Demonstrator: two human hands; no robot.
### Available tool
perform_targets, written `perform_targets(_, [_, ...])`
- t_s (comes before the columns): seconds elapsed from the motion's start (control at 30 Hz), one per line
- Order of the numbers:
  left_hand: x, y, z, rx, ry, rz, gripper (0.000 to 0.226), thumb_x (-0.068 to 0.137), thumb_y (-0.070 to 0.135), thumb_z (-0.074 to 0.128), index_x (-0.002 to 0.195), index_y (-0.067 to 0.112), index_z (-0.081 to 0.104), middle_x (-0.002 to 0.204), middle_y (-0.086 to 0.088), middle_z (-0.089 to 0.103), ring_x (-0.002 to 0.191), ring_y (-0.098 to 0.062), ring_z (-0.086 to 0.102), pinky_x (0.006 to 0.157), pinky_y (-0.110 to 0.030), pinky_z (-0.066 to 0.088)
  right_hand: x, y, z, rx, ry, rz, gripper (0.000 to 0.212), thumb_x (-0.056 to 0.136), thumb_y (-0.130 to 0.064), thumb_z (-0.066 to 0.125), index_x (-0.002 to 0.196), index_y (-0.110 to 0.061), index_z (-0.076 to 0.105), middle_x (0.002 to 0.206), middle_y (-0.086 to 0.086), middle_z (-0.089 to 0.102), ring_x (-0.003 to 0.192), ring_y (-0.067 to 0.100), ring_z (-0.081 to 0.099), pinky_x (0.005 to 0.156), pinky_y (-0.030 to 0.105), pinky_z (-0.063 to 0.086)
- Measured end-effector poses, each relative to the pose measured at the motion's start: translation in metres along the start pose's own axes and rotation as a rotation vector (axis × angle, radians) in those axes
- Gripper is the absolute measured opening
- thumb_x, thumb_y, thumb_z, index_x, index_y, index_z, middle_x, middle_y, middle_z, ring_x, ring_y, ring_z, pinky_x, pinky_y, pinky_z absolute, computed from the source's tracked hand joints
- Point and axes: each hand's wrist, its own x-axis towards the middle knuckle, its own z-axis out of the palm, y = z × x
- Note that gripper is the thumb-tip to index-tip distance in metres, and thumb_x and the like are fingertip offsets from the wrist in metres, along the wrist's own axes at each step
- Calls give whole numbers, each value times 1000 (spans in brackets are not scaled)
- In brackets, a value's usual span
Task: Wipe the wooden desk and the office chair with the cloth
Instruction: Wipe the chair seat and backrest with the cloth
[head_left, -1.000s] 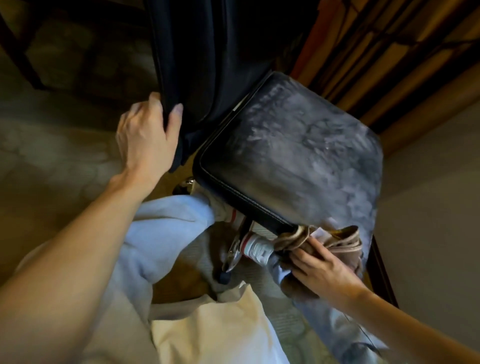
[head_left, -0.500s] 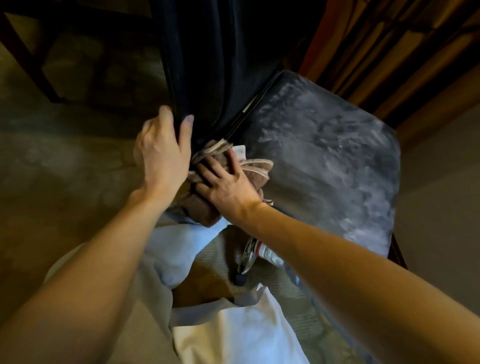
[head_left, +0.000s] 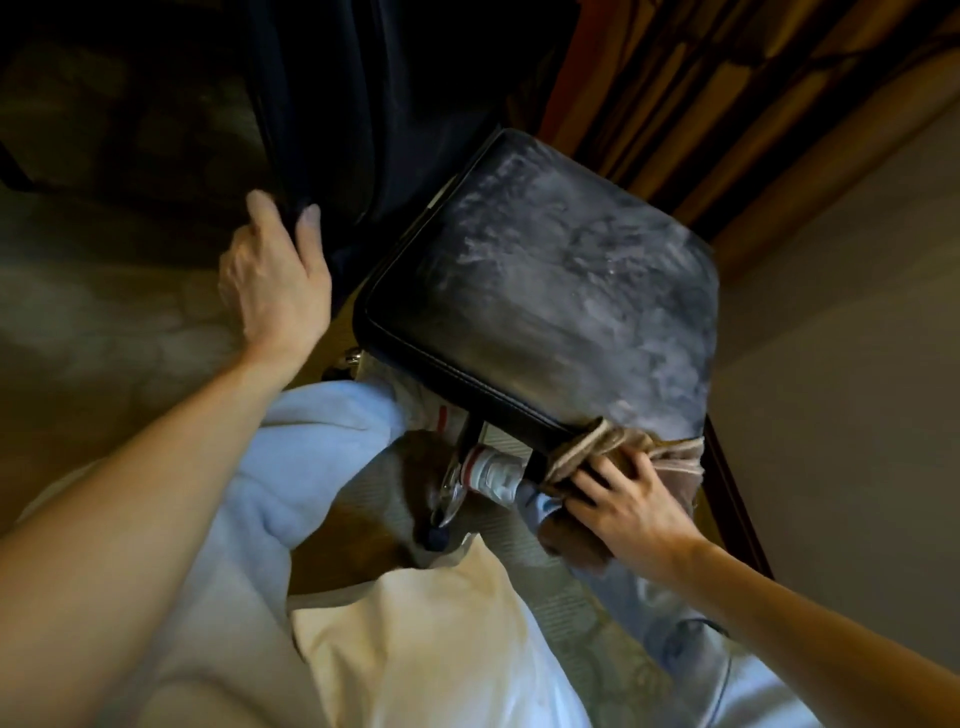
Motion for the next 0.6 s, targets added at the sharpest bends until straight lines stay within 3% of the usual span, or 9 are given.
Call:
perform_targets(0.1, [-15, 1, -6, -201, -31, -101, 51, 105, 50, 43, 123, 3, 51, 116, -17, 62, 113, -32, 57, 93, -43, 42, 6, -7, -18, 100, 96, 68, 64, 60, -33, 90, 121, -27, 72, 127, 9, 62, 122, 37, 44, 95, 64, 46])
perform_targets(0.23, [-49, 14, 5, -384, 70, -674, 63, 96, 65, 50, 126, 10, 50, 128, -11, 56, 117, -28, 55, 99, -38, 45, 59, -22, -57, 82, 383, -19, 43, 85, -25, 60, 128, -24, 67, 142, 15, 57, 130, 40, 42, 108, 66, 32])
perform_targets(0.3, [-73, 20, 16, -467, -137, -985, 60, 97, 68, 48, 128, 16, 47, 130, -7, 54, 115, -23, 54, 98, -35, 43, 92, -29, -76, 56, 375, -46, 40, 89, -21, 58, 128, -25, 66, 147, 14, 54, 136, 40, 43, 114, 69, 27])
perform_targets(0.37, [-91, 24, 29, -563, -406, -1169, 81, 91, 79, 44, 144, 18, 45, 139, -9, 56, 124, -26, 56, 105, -38, 44, 112, -33, -89, 28, 291, -51, 46, 96, -21, 58, 141, -27, 56, 160, 14, 40, 149, 40, 32, 119, 70, 13])
perform_targets(0.47, [-94, 24, 49, -646, -744, -1184, 93, 92, 81, 35, 154, 12, 40, 143, -15, 59, 132, -29, 57, 113, -42, 40, 113, -32, -83, -41, 123, -11, 59, 104, -25, 49, 159, -28, 28, 172, 13, 4, 158, 37, 3, 120, 68, -4])
perform_targets(0.53, [-92, 28, 62, -624, -873, -1134, 90, 95, 78, 30, 154, 11, 40, 145, -15, 58, 131, -28, 58, 112, -42, 38, 95, -29, -65, -38, 122, -20, 57, 102, -25, 52, 156, -30, 35, 171, 12, 8, 157, 37, 9, 120, 68, -1])
perform_targets(0.6, [-90, 27, 70, -624, -881, -1107, 81, 99, 71, 35, 154, 12, 38, 145, -19, 57, 118, -27, 65, 103, -38, 44, 69, -20, -37, -69, 113, -5, 50, 96, -27, 55, 146, -35, 53, 167, 9, 29, 151, 36, 31, 120, 67, 13])
